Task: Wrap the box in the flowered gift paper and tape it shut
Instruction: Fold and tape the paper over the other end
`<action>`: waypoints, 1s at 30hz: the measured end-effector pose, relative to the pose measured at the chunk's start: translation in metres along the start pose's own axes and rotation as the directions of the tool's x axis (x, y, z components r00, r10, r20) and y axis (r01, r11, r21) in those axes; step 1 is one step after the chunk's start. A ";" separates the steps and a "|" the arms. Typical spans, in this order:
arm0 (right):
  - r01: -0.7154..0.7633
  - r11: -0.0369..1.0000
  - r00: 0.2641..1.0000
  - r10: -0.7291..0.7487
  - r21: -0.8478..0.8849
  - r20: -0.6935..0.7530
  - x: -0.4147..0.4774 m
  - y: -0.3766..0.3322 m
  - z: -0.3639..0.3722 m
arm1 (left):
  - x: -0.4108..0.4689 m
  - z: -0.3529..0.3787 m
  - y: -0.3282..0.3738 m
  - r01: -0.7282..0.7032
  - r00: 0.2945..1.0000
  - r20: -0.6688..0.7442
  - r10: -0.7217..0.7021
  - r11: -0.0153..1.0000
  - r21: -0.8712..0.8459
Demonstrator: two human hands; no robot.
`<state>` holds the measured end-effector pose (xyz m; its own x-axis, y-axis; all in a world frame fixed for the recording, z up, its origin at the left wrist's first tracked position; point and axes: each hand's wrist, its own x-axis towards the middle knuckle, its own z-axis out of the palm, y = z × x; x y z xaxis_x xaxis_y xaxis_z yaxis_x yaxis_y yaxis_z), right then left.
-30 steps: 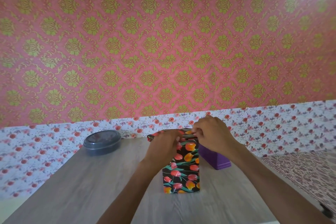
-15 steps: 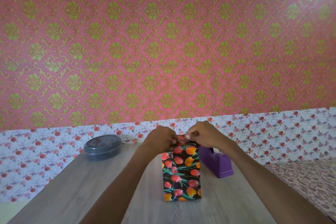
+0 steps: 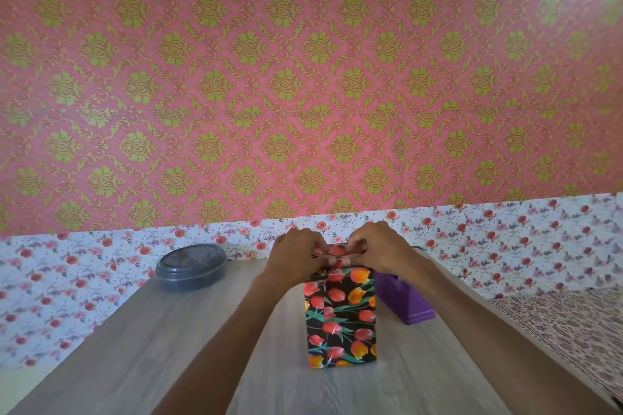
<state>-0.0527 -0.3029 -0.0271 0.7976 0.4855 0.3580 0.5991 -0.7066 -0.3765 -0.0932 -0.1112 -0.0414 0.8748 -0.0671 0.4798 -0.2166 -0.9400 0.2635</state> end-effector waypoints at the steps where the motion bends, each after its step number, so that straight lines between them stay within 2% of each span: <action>1: -0.009 1.000 1.000 0.009 0.001 0.017 0.000 -0.001 -0.001 | 0.004 0.001 -0.003 0.018 0.999 0.031 -0.019 1.000 0.015; 3: -0.025 0.997 0.998 0.029 -0.070 0.063 0.006 -0.001 -0.005 | 0.012 -0.002 -0.007 0.054 0.978 0.200 -0.059 0.998 0.027; 6: -0.084 0.996 0.967 0.086 -0.016 0.240 0.015 0.003 -0.008 | 0.028 -0.009 -0.012 0.100 0.867 0.492 -0.082 0.995 -0.010; 8: -0.096 0.995 0.943 0.088 0.009 0.320 0.018 0.007 -0.008 | 0.032 -0.013 -0.010 0.051 0.838 0.542 -0.064 0.998 0.038; 13: -0.018 1.000 0.970 0.020 -0.009 0.241 0.016 0.012 -0.001 | 0.031 -0.009 0.000 -0.165 0.926 0.372 0.060 0.952 0.257; 18: 0.146 0.976 0.989 -0.149 -0.162 -0.007 0.014 0.007 0.001 | 0.023 -0.005 0.011 -0.274 0.962 0.135 0.239 0.858 0.435; 20: 0.186 0.947 0.978 -0.203 -0.262 -0.039 0.013 0.002 0.001 | 0.015 -0.007 0.014 -0.268 0.959 0.018 0.283 0.880 0.392; 22: 0.175 0.933 0.977 -0.203 -0.314 -0.059 0.013 0.001 0.002 | 0.006 -0.006 0.018 -0.205 0.972 -0.066 0.226 0.949 0.238; 24: 0.165 0.926 0.977 -0.201 -0.341 -0.073 0.013 0.003 0.005 | -0.003 -0.004 0.020 -0.153 0.987 -0.033 0.158 0.979 0.136; 26: 0.179 0.907 0.975 -0.215 -0.382 -0.053 0.012 0.002 0.008 | -0.010 0.000 0.017 -0.174 0.985 0.031 0.171 0.977 0.120; 30: 0.202 0.838 0.969 -0.245 -0.507 -0.018 0.010 -0.003 0.008 | -0.018 0.008 0.011 -0.198 0.980 0.026 0.197 0.979 0.045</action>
<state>-0.0462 -0.2924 -0.0292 0.6251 0.6343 0.4549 0.6276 -0.7549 0.1903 -0.1082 -0.1225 -0.0540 0.8260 -0.2600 0.5001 -0.3659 -0.9222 0.1249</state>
